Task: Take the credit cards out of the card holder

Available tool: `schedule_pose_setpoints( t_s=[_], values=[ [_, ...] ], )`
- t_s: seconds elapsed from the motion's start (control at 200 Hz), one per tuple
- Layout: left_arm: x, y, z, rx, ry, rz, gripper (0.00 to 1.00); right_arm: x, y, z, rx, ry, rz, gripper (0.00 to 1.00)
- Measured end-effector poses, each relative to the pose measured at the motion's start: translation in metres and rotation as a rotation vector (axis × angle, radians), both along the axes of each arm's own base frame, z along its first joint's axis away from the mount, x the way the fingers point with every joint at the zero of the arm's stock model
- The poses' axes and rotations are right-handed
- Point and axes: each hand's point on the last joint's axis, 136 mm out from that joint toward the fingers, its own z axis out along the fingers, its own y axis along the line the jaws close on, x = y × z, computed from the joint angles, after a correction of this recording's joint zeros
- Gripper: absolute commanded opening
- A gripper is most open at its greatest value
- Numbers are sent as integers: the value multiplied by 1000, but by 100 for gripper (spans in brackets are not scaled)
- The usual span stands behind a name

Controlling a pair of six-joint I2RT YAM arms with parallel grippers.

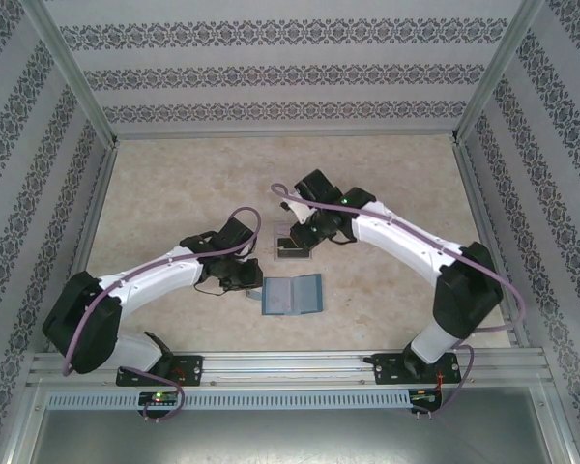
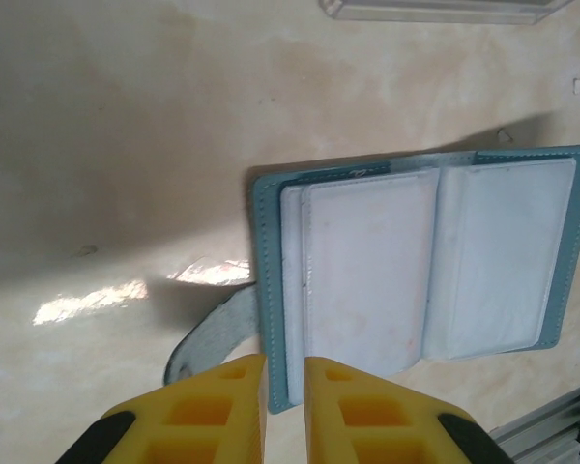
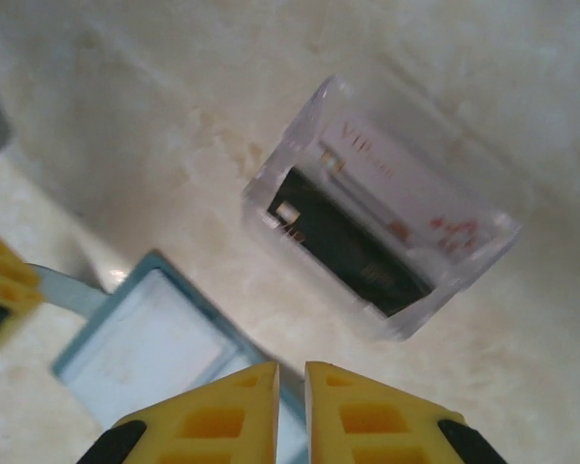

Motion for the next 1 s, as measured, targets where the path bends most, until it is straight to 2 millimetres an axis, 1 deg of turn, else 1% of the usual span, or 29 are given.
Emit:
schedule_pose_setpoints(
  t_s=[0.125, 0.245, 0.355, 0.48, 0.63, 0.764, 0.889, 0.999],
  values=[
    [-2, -4, -11, 4, 45, -19, 17, -21, 4, -7, 112, 56, -130, 14],
    [-4, -8, -21, 8, 85, -34, 16, -41, 8, -25, 186, 154, -243, 14],
    [-7, -9, -28, 11, 110, -46, 14, -58, 14, -40, 207, 225, -292, 15],
    [-9, -9, -33, 14, 126, -54, 13, -73, 20, -50, 224, 285, -326, 16],
    [-10, -9, -39, 25, 144, -58, 11, -77, 24, -57, 243, 333, -369, 18],
    [-11, -8, -43, 32, 155, -57, 10, -84, 25, -69, 252, 376, -402, 20],
    [-10, -9, -44, 27, 149, -57, 10, -90, 32, -78, 258, 418, -409, 20],
    [-13, -8, -47, 27, 154, -58, 10, -91, 39, -83, 269, 438, -413, 20]
  ],
)
